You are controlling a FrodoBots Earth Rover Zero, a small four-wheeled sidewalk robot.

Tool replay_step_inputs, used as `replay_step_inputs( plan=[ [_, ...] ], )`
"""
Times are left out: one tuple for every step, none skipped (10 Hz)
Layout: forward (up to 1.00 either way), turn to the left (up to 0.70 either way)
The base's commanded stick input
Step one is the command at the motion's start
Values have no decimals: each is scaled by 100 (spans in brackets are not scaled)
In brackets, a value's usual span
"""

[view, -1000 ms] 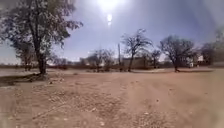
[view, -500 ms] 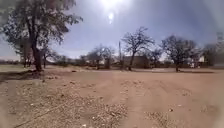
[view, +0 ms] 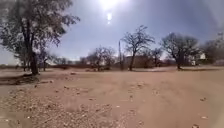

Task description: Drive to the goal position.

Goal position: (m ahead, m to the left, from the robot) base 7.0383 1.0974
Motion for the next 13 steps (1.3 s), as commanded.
replay_step_inputs(
  plan=[
    [100, 0],
    [100, 0],
    [100, 0],
    [100, 0],
    [100, 0],
    [100, 0],
    [100, 0],
    [100, 0],
    [100, 0],
    [100, 5],
    [100, 13],
    [100, 20],
    [100, 27]
  ],
)
